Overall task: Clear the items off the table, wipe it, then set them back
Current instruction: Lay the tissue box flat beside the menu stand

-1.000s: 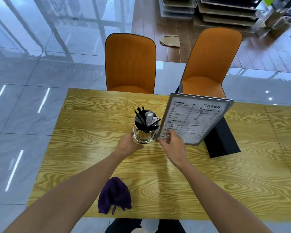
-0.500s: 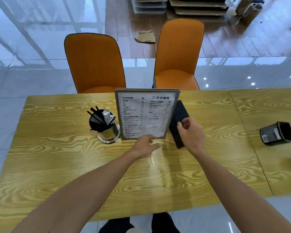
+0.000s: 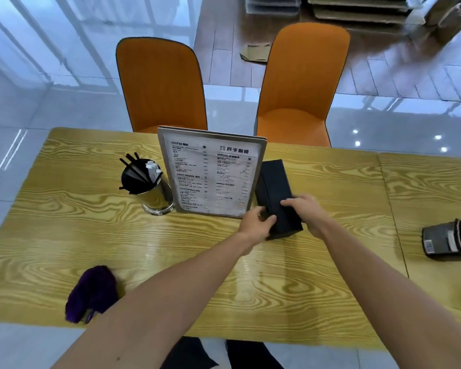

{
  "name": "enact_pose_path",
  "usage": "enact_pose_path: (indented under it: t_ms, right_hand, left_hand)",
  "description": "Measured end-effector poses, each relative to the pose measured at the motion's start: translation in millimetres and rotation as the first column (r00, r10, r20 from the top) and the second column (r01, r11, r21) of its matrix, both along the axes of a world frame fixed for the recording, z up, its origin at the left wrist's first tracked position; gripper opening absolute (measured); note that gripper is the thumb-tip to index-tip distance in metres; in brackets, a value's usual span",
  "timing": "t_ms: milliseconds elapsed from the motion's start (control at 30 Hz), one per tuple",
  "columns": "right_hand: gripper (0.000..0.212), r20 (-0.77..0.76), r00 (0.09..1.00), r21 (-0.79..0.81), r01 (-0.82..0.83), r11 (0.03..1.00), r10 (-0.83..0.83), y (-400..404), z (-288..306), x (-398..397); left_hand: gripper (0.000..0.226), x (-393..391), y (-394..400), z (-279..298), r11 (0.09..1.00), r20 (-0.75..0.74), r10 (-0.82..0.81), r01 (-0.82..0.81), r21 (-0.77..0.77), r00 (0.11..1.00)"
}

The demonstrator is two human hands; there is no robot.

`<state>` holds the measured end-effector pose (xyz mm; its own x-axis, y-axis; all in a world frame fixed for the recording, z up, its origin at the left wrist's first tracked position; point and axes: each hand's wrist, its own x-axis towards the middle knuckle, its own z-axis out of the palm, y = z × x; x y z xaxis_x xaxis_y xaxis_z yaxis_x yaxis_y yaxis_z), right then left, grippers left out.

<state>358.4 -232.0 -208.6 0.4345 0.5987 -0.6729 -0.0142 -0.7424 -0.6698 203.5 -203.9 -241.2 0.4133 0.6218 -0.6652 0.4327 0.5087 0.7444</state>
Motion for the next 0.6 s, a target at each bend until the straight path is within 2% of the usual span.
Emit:
enact_pose_path:
  t_ms: [133, 200, 267, 367, 533, 600]
  right_hand:
    - [0.024, 0.040, 0.992, -0.010, -0.119, 0.993, 0.119, 2, 3, 15]
    - [0.025, 0.140, 0.966, -0.052, -0.211, 0.976, 0.217, 4, 5, 22]
    - [0.030, 0.322, 0.850, -0.177, -0.379, 0.908, 0.418, 4, 6, 27]
    - [0.031, 0.540, 0.553, -0.357, -0.531, 0.768, 0.634, -5, 1, 31]
    - [0.037, 0.606, 0.339, -0.453, -0.597, 0.663, 0.719, -32, -24, 26]
    - [0.038, 0.637, 0.284, -0.457, -0.610, 0.648, 0.717, -44, -35, 22]
  left_hand:
    - [0.034, 7, -8, 4, 0.998, 0.014, 0.042, -0.041, -0.043, 0.999]
    - [0.033, 7, -9, 8, 0.996, 0.016, 0.067, -0.066, -0.056, 0.998]
    - [0.034, 7, -7, 10, 0.994, -0.003, 0.097, -0.097, -0.052, 0.995]
    - [0.043, 2, -3, 11, 0.991, -0.047, 0.125, -0.127, -0.042, 0.991]
    - [0.065, -2, -3, 2, 0.999, -0.160, 0.054, -0.053, 0.015, 0.986]
    - [0.065, -1, -4, 0, 0.999, -0.162, 0.037, -0.032, 0.030, 0.986]
